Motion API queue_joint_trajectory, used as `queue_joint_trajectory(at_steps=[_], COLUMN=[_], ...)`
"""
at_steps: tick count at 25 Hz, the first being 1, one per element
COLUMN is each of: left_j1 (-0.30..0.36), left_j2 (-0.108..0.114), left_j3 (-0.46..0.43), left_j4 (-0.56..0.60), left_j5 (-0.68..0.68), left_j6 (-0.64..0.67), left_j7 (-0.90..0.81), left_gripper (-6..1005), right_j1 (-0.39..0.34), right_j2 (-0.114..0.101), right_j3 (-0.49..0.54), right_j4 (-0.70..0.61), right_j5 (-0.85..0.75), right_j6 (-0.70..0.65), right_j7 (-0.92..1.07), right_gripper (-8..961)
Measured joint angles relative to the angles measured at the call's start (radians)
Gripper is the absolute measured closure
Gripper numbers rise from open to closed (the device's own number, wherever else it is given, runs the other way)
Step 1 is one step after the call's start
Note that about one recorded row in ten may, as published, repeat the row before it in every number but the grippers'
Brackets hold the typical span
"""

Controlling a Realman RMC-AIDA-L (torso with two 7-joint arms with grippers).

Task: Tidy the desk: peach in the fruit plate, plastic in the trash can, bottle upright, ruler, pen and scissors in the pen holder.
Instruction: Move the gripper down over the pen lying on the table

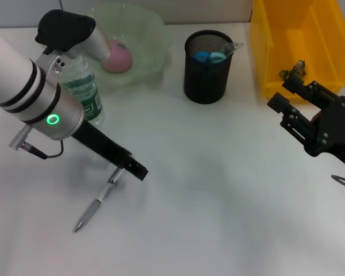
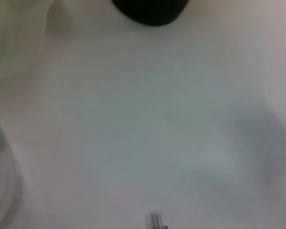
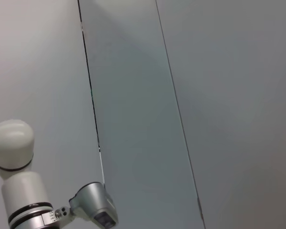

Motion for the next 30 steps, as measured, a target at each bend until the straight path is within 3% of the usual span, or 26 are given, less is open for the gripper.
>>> queue_joint_trajectory(at_steps=[18,30], left_j1=[-0.083,-0.091], left_j2=[-0.002,-0.002], left_j3=[0.004,0.021], left_j4=[-0.111,-0.152], left_j5=[0.055,0.067], left_j6=[-0.021,-0.05], left_j7=[-0.047,-0.045], left_gripper=[197,198], right_j1=[0.021,0.041], right_j2=[0.002,0.002], right_j3=[0.02,0.03], right_j4=[0.003,0.003], right_j5=[0.008,0.008], right_j6=[0.035,0.055], right_j7=[0.006,0.019], right_gripper=[466,466])
